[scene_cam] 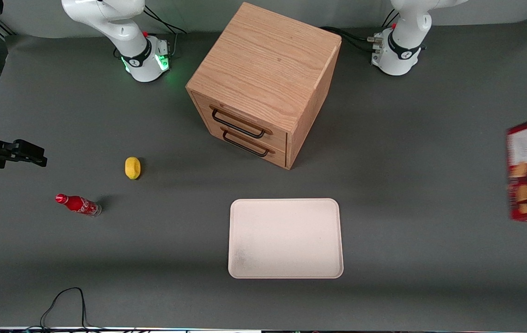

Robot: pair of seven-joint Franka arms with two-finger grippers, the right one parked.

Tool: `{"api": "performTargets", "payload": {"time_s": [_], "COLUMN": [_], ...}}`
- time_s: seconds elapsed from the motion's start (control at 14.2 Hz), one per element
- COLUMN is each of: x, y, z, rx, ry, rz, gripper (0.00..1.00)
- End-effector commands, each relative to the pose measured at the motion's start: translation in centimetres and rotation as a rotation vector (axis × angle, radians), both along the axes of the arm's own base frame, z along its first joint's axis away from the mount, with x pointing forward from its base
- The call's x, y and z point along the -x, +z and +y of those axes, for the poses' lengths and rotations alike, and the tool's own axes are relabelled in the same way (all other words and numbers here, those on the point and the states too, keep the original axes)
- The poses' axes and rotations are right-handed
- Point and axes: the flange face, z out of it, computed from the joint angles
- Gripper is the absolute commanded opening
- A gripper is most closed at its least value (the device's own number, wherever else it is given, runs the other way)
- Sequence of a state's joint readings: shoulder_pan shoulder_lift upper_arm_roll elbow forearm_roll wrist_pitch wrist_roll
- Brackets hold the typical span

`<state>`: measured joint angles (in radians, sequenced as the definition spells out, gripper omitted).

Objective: Place red cookie box on tray
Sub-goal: 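Carry the box with the left gripper over the white tray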

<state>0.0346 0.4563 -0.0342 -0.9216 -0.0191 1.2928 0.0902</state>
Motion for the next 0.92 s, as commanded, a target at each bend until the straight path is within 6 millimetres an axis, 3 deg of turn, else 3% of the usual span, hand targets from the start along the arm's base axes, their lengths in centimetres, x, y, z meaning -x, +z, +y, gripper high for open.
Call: {"api": "performTargets", "payload": {"time_s": [0.0,0.21,0.42,0.64,0.85], "x": [1.1,1.0,1.2,1.4,-0.3], "y": [-0.1,-3.5,-6.6,-8.4,-13.0], "z": [-10.8,-21.5,-29.2,-33.2,-33.9], "rx": [-0.049,-0.061,-0.047,-0.024,-0.017], "ry": [0.102,0.198,0.225,0.239,0.225], "rz": [-0.002,-0.034,-0.081,-0.112,-0.115], "gripper": [0.00,0.00,0.00,0.00,0.00]}}
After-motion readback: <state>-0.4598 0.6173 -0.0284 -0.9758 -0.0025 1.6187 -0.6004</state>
